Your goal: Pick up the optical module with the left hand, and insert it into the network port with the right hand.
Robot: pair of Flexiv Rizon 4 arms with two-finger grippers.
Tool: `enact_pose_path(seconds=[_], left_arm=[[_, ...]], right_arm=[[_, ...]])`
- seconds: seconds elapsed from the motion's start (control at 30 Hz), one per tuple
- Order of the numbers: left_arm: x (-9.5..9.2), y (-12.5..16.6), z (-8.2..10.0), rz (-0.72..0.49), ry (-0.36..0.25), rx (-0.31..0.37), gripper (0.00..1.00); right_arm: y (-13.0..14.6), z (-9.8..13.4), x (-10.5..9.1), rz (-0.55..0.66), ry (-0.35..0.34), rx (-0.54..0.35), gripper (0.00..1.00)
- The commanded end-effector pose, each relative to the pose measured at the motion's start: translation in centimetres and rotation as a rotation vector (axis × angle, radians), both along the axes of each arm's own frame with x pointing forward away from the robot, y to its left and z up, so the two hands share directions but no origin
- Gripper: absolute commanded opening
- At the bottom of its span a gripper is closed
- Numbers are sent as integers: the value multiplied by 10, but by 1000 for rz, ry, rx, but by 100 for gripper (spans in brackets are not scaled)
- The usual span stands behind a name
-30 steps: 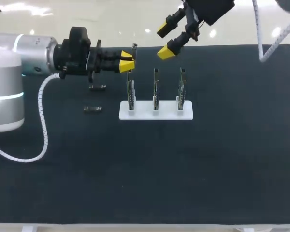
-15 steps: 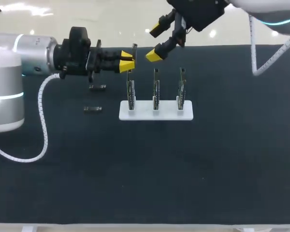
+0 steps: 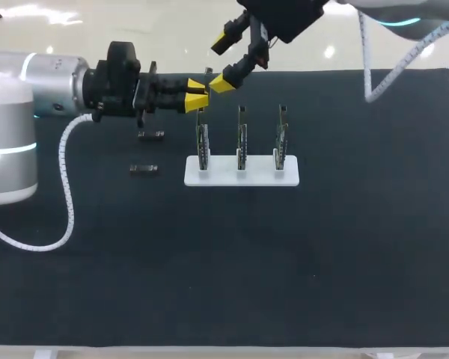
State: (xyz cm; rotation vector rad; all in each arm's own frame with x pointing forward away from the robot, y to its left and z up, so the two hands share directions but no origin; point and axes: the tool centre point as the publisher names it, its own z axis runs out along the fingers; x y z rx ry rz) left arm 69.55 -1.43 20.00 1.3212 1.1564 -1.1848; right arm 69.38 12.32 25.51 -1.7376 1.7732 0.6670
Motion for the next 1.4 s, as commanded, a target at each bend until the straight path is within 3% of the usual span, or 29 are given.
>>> enact_pose_path(seconds=[0.03, 0.87, 0.9, 1.1, 1.17, 1.4], left_arm=[[-1, 0, 0, 5, -3, -2, 0], [-1, 0, 0, 5, -3, -2, 0], [-1, 0, 0, 5, -3, -2, 0], [-1, 0, 0, 5, -3, -2, 0], [-1, 0, 0, 5, -3, -2, 0], [-1, 0, 0, 5, -3, -2, 0]], right_arm=[[7, -2, 6, 13, 8, -1, 100], [15, -2, -1, -51, -5, -4, 100], [15, -3, -1, -52, -6, -4, 76], [16, -5, 1, -53, -9, 2, 60], [16, -6, 1, -54, -9, 4, 48], [16, -6, 1, -56, -8, 10, 45]])
